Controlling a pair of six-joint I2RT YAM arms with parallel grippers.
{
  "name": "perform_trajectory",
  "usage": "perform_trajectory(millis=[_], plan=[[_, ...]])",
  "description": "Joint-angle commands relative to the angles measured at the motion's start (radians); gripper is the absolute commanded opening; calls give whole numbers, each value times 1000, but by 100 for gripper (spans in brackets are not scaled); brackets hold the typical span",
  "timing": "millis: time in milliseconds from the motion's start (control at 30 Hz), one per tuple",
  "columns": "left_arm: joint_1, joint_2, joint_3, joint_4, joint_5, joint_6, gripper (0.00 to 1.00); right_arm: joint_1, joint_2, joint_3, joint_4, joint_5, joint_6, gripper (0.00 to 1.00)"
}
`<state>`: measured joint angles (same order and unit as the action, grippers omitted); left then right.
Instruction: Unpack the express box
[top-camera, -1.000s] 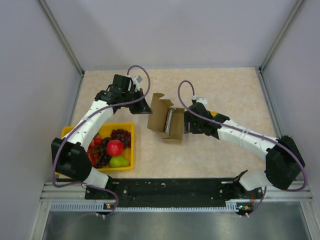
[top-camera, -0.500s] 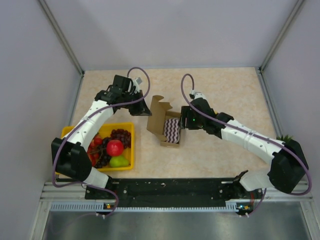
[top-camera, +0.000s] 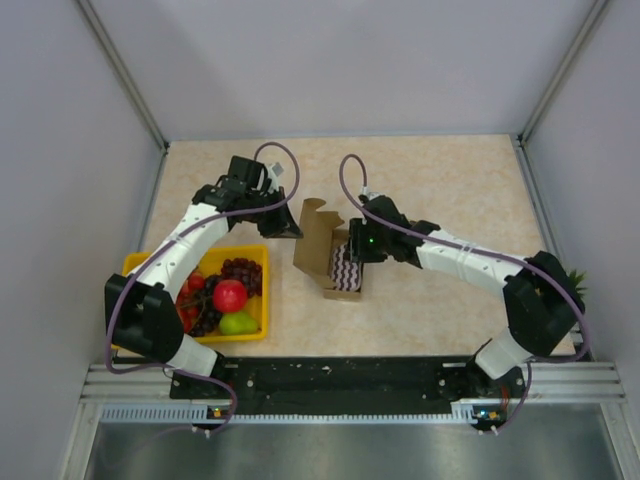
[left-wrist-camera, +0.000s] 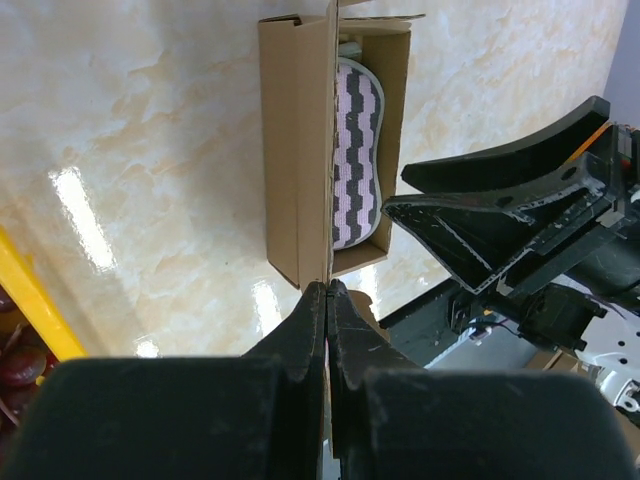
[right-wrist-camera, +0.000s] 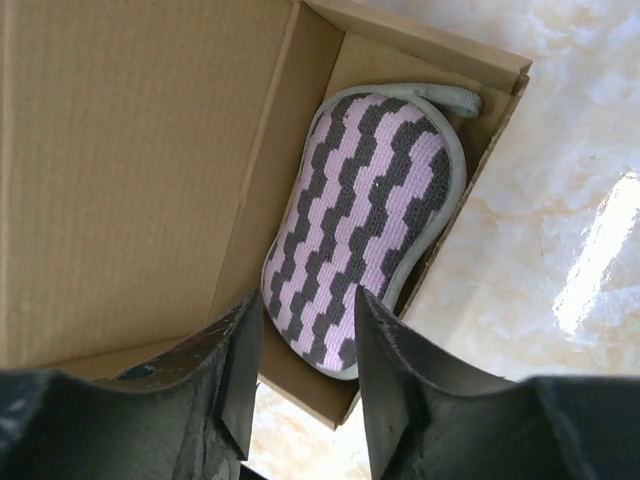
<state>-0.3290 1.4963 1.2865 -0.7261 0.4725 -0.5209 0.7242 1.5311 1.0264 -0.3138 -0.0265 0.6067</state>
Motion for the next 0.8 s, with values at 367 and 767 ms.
perform_trajectory(millis=[367,767], plan=[[-1,-116,-141,91,-127,-235,0,64,147,256,-248,260,-15,39],[-1,-99,-102,76,-130,-228,0,84,208,288,-327,338,-21,57]])
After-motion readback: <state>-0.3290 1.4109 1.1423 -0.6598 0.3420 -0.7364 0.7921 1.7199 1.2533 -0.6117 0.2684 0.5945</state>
